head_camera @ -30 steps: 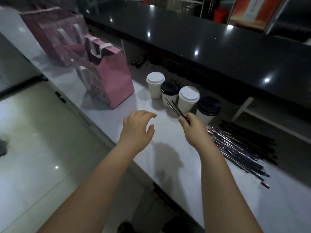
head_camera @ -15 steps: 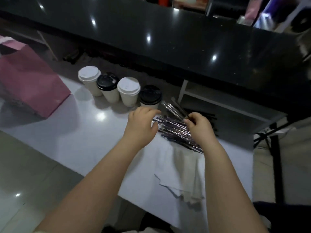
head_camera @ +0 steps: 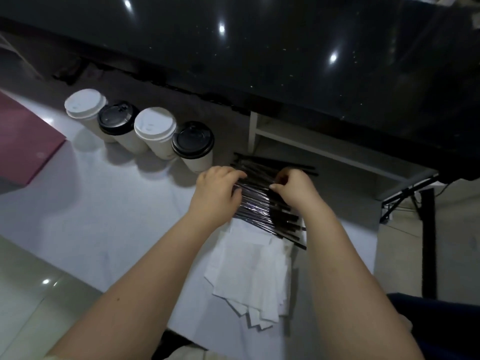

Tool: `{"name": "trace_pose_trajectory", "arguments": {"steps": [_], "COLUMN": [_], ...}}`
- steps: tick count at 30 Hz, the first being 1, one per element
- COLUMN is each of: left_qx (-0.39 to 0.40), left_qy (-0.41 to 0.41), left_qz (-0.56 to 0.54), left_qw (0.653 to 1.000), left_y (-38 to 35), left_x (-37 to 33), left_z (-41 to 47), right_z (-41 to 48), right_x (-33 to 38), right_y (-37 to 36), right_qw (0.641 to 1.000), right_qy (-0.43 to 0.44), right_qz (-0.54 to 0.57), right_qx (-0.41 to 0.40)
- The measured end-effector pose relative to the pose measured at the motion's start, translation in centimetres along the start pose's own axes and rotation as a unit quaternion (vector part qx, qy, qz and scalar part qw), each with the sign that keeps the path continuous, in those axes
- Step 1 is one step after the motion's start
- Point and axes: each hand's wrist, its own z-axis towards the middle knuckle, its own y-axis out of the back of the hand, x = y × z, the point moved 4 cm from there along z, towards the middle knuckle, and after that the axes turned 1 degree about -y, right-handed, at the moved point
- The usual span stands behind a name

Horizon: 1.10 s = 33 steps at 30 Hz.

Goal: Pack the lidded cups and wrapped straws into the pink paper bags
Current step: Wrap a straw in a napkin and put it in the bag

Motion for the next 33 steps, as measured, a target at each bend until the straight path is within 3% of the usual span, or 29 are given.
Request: {"name": "trace_pose_trajectory", "arguments": {"steps": [5, 12, 18, 24, 33], "left_qx": [0.000, -0.028, -0.060, -0.069, -0.119], "left_qy": [0.012, 0.010, -0.013, 0.015, 0.132], "left_qz": [-0.005, -0.029, -0.037, 0.020, 0.050], "left_qw": [1.000, 0.999, 0.997, 0.997, 0.983], "left_y": [0.1, 1.8, 5.0, 8.5, 16.0], "left_x": [0.8, 1.4, 2.2, 7.6, 23.1], "left_z": [-0.1, 0.0, -1.5, -6.2, -17.9], "right_z": [0.4, -0.5, -4.8, -9.1, -13.8], "right_x": [0.5, 1.5, 6.0, 13.1, 26.9], "right_y": [0.5, 2.7, 2.6, -3.7, -18.4], "right_qw": [0.999, 0.994, 0.975, 0.972, 0.973], "right_qy": [-0.012, -0.015, 0.037, 0.087, 0.177], "right_qz": [0.034, 0.111, 0.221, 0.209, 0.113], "right_qx": [0.033, -0.010, 0.015, 0.070, 0.093]}}
